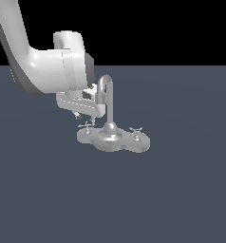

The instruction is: Turn on the faucet by rotating a designated handle.

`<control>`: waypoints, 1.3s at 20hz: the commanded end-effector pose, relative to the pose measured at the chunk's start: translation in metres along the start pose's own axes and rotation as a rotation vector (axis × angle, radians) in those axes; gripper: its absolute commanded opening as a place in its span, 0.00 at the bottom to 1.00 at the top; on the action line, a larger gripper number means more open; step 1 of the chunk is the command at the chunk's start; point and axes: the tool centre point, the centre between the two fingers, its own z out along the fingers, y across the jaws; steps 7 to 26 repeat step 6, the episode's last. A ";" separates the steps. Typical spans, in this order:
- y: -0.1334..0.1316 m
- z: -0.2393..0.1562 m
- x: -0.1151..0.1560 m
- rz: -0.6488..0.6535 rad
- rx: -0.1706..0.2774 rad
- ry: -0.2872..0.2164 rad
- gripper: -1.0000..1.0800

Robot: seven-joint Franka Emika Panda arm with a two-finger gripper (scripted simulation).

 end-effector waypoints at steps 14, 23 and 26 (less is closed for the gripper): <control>0.038 0.020 0.066 -0.133 -0.006 0.113 0.50; 0.038 0.020 0.066 -0.133 -0.006 0.113 0.50; 0.038 0.020 0.066 -0.133 -0.006 0.113 0.50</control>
